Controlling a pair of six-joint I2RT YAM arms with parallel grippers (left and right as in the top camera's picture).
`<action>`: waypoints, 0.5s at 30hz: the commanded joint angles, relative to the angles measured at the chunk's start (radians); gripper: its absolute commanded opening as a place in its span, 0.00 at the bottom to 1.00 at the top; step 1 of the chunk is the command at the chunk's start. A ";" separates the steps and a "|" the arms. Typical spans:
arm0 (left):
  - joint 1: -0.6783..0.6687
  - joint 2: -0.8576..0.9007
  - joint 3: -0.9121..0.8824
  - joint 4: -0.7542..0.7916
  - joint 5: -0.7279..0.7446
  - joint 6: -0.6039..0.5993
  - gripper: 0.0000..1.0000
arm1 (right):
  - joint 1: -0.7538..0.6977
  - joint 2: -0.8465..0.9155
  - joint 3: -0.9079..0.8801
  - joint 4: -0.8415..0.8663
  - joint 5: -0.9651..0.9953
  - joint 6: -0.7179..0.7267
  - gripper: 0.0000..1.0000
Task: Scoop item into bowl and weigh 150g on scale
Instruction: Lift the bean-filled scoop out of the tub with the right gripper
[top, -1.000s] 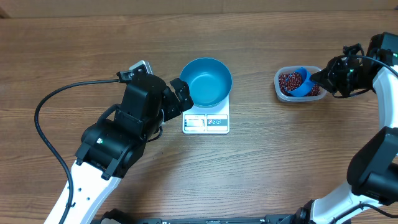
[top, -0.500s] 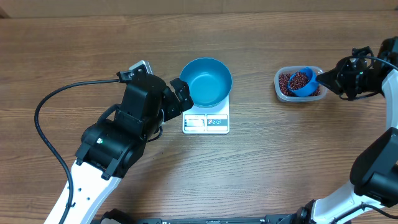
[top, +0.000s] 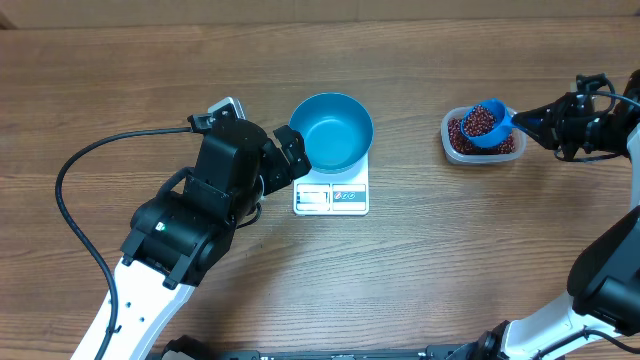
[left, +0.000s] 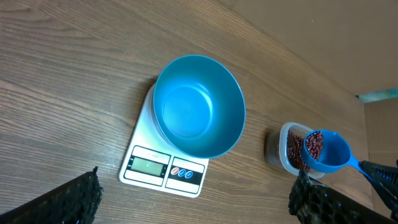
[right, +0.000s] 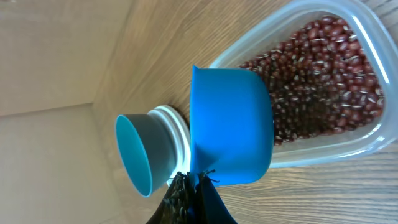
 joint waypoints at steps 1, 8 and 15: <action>-0.001 -0.007 0.019 0.003 -0.016 0.019 1.00 | -0.012 0.005 0.005 0.004 -0.072 -0.027 0.04; -0.001 -0.007 0.019 0.003 -0.016 0.019 1.00 | -0.026 0.005 0.005 -0.003 -0.143 -0.054 0.04; -0.001 -0.007 0.019 0.003 -0.016 0.019 1.00 | -0.051 0.005 0.005 -0.020 -0.186 -0.083 0.04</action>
